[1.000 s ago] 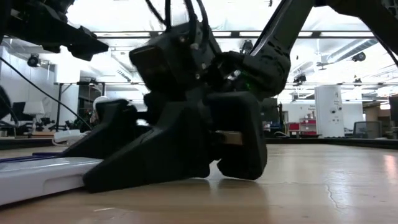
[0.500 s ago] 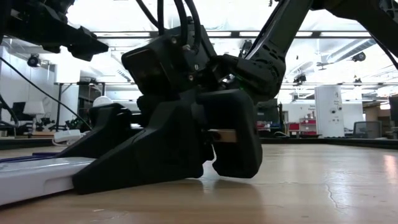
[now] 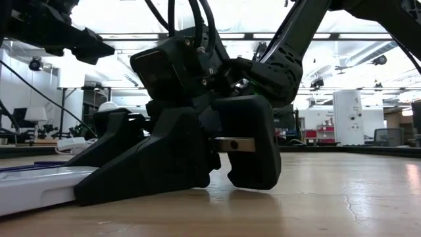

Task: Pick & Place Office items
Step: Put the white digital clock into the black bin

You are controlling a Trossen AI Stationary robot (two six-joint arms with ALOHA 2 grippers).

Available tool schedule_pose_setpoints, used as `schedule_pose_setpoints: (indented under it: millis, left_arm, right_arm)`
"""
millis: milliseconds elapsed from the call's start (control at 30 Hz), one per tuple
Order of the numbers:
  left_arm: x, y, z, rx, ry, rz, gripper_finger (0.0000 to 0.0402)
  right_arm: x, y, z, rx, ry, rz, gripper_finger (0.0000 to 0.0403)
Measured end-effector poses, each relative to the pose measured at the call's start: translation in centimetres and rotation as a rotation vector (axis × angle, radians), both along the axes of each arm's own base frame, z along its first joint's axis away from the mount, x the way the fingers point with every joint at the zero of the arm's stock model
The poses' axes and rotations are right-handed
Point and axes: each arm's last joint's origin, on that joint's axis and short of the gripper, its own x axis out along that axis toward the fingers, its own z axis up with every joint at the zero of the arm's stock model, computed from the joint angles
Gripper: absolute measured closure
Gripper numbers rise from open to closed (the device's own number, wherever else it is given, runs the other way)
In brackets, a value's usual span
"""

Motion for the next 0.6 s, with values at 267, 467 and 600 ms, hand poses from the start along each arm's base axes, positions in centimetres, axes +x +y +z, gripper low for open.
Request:
schedule_pose_setpoints:
  millis: [267,467,600]
  left_arm:
    - [0.0,0.0,0.0,0.000,0.000,0.000,0.0154]
    - [0.0,0.0,0.0,0.000,0.000,0.000,0.0154]
    - [0.0,0.0,0.0,0.000,0.000,0.000,0.0154]
  right_arm:
    - [0.0,-0.1,0.0,0.003,0.003,-0.003,0.0245]
    - [0.2,-1.5,0.9,0.038,0.088,-0.053,0.0243]
    - [0.2,-2.4,2.5,0.017,0.104,-0.054,0.0243]
